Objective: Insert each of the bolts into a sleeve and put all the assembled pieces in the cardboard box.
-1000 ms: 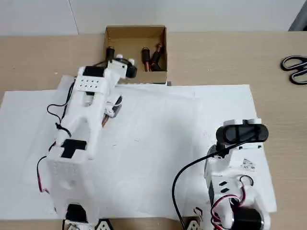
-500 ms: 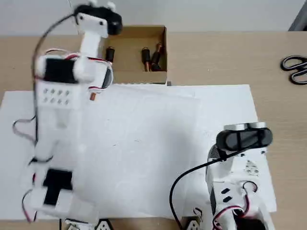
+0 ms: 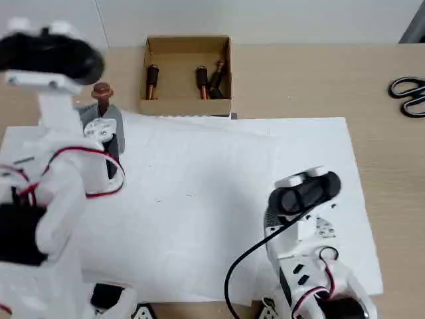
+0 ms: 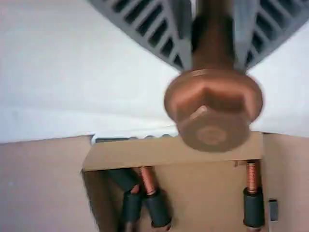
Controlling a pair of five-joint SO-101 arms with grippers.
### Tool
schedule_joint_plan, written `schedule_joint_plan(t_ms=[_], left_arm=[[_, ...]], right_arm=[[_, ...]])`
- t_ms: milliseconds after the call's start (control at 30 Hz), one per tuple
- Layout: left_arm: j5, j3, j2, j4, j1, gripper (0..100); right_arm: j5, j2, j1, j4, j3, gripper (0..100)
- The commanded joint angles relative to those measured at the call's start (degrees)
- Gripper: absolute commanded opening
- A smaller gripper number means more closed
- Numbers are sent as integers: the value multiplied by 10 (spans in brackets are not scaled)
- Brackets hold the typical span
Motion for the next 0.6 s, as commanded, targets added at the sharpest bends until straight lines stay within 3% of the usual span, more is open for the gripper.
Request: schedule_joint_plan(t_ms=[0,367,567], left_arm=[[76,124,-88,-96,4,6],[197,609,-396,-408,40,6],[215,800,-553,-515,82,6]], right_arm=[[7,2,-33,-58,19,3],[9,1,-123,-226,135,4],[44,1,-173,-317,190,4]])
